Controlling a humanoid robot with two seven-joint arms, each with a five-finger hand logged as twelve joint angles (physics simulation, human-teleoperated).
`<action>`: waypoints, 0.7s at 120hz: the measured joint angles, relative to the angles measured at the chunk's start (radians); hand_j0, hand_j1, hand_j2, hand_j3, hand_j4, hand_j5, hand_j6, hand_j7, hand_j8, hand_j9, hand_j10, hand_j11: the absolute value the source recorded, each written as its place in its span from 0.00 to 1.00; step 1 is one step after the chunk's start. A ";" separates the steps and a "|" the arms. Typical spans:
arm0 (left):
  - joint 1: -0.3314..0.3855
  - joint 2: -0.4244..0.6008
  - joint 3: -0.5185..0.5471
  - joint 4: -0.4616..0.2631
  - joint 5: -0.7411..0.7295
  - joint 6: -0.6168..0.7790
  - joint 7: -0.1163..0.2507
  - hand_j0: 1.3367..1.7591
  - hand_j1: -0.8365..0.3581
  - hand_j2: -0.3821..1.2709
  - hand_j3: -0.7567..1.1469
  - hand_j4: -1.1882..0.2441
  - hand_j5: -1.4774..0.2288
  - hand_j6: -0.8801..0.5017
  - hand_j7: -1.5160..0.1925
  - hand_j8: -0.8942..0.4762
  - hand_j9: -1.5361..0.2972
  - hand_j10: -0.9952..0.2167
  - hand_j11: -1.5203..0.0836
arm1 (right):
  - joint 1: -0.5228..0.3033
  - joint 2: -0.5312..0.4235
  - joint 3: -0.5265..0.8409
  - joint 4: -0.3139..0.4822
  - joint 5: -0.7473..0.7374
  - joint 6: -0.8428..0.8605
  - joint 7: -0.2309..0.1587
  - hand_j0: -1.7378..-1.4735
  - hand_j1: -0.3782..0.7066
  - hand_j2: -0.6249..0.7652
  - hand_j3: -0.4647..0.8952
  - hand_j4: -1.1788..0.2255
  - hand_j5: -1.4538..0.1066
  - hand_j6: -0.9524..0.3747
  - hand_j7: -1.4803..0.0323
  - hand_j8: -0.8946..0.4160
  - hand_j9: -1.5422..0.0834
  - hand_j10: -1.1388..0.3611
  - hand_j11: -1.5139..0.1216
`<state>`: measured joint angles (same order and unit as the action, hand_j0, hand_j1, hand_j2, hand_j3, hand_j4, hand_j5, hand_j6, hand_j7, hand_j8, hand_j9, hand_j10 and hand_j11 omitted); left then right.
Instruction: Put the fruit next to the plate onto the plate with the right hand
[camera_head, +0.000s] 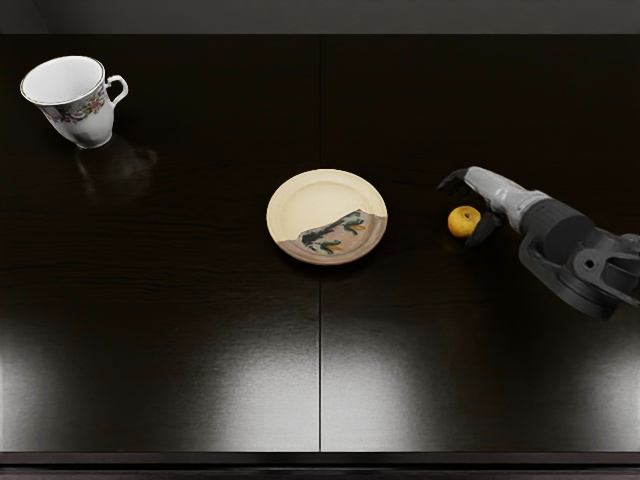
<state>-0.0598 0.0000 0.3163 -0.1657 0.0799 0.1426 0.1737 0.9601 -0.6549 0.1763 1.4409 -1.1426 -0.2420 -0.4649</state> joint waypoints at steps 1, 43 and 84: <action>0.000 0.000 0.000 0.000 0.000 0.000 0.000 0.76 0.99 0.23 0.40 0.83 0.87 0.64 0.89 0.65 0.84 0.82 0.95 | 0.000 0.001 0.000 -0.001 0.000 0.000 0.000 0.30 0.40 0.40 0.34 0.60 0.65 0.46 0.69 0.42 0.68 0.53 0.66; 0.000 0.000 0.000 0.000 0.000 0.000 0.000 0.76 0.99 0.23 0.40 0.83 0.87 0.64 0.89 0.65 0.84 0.82 0.95 | -0.004 0.015 0.000 -0.015 0.002 -0.003 0.000 0.30 0.43 0.40 0.34 0.58 0.63 0.44 0.66 0.40 0.66 0.51 0.63; 0.000 0.000 0.000 0.000 0.000 0.000 0.000 0.76 0.99 0.23 0.40 0.83 0.87 0.64 0.89 0.65 0.84 0.82 0.95 | -0.012 0.023 -0.002 -0.036 0.000 -0.003 0.000 0.30 0.46 0.40 0.34 0.56 0.61 0.42 0.64 0.39 0.63 0.50 0.61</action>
<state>-0.0598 0.0000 0.3162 -0.1657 0.0799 0.1426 0.1733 0.9484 -0.6323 0.1745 1.4053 -1.1427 -0.2453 -0.4648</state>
